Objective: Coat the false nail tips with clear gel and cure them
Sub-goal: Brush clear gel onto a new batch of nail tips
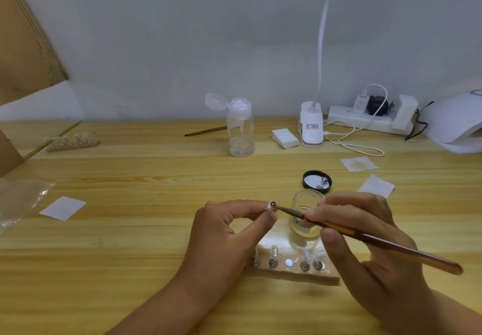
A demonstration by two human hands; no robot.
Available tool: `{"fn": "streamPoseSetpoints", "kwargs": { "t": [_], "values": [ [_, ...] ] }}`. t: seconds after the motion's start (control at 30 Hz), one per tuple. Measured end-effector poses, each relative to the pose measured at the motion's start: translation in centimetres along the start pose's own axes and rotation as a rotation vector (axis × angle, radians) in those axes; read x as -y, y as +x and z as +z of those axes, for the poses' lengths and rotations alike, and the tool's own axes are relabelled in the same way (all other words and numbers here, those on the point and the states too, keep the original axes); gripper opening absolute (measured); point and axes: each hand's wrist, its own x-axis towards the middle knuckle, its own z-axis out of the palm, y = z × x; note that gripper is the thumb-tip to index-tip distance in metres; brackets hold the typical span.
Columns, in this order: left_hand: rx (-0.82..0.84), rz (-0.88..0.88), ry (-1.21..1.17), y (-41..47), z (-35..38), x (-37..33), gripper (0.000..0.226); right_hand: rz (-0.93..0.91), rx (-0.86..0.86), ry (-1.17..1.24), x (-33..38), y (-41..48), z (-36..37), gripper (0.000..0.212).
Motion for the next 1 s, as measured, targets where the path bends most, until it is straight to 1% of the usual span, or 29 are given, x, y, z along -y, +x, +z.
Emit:
{"fn": "streamPoseSetpoints", "kwargs": {
  "t": [0.17,0.3,0.4,0.57,0.77,1.0],
  "values": [
    [0.013,-0.012,-0.018,-0.04,-0.07,0.04,0.011,-0.019,0.004,0.053,0.14,-0.22,0.04,0.023],
    [0.005,-0.010,-0.012,-0.05,-0.06,-0.01,0.012,0.014,-0.024,0.007,-0.13,0.01,-0.06,0.023],
    [0.005,-0.012,-0.020,-0.04,-0.05,-0.05,0.012,0.016,-0.007,-0.019,-0.17,0.09,0.00,0.022],
    [0.010,-0.023,-0.025,-0.02,-0.05,0.05,0.011,-0.019,0.025,0.033,0.18,-0.11,0.06,0.024],
    [0.007,-0.011,-0.019,-0.06,-0.02,-0.15,0.012,0.022,-0.020,0.007,-0.02,0.15,-0.10,0.022],
    [0.010,-0.001,-0.029,-0.07,-0.08,-0.15,0.010,-0.012,0.035,0.044,0.22,0.01,0.04,0.023]
  ]
}}
